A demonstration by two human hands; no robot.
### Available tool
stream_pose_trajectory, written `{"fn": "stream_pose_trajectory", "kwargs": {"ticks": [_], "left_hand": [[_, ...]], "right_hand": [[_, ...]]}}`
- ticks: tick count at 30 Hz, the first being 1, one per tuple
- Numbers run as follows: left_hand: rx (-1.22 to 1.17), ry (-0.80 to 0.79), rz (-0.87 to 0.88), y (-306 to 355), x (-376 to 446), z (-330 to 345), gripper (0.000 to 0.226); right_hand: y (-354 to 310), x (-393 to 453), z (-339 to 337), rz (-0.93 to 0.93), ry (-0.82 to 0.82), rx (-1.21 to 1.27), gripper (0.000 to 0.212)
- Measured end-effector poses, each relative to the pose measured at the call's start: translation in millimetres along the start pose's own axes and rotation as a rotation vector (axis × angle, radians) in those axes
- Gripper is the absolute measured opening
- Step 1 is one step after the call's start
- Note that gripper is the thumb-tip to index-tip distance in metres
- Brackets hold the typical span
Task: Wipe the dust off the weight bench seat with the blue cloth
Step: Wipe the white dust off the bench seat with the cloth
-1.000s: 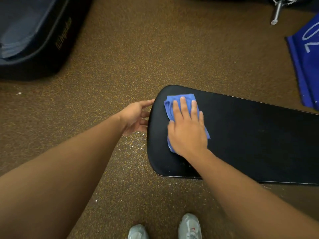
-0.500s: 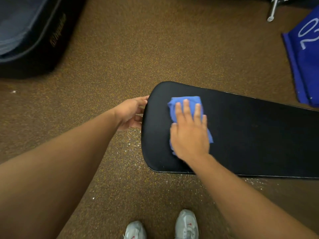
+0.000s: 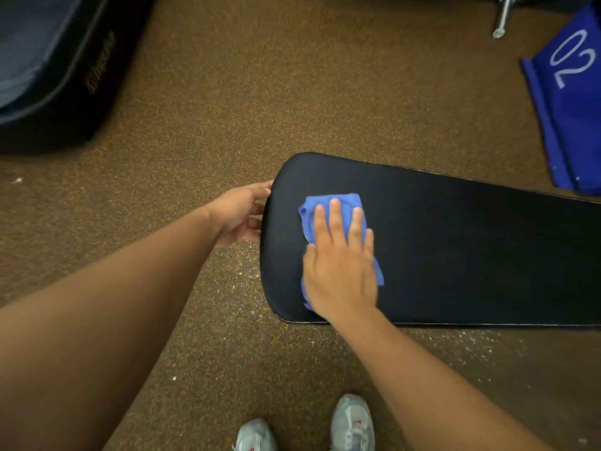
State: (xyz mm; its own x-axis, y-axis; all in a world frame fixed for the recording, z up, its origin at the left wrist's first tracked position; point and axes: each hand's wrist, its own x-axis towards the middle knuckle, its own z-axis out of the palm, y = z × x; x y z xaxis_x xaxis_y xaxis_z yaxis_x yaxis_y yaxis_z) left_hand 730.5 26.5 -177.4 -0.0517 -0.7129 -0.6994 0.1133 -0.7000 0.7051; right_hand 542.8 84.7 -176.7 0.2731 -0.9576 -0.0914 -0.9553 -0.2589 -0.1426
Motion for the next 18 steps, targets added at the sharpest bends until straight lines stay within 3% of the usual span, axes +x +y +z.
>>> {"fn": "stream_pose_trajectory", "kwargs": {"ticks": [3, 8, 13, 16, 18], "left_hand": [[0.015, 0.007, 0.01, 0, 2, 2, 0.034], [0.023, 0.039, 0.014, 1, 3, 6, 0.035], [0.027, 0.074, 0.02, -1, -1, 7, 0.032], [0.042, 0.084, 0.021, -1, -2, 9, 0.032], [0.051, 0.082, 0.023, -2, -1, 10, 0.032]], "right_hand": [[-22, 2, 3, -0.041, -0.007, -0.016, 0.064], [17, -30, -3, -0.356, -0.093, -0.047, 0.059], [50, 19, -15, -0.097, -0.091, -0.066, 0.06], [14, 65, -11, 0.035, -0.073, -0.019, 0.062], [-11, 70, -6, -0.005, -0.042, -0.011, 0.063]]}}
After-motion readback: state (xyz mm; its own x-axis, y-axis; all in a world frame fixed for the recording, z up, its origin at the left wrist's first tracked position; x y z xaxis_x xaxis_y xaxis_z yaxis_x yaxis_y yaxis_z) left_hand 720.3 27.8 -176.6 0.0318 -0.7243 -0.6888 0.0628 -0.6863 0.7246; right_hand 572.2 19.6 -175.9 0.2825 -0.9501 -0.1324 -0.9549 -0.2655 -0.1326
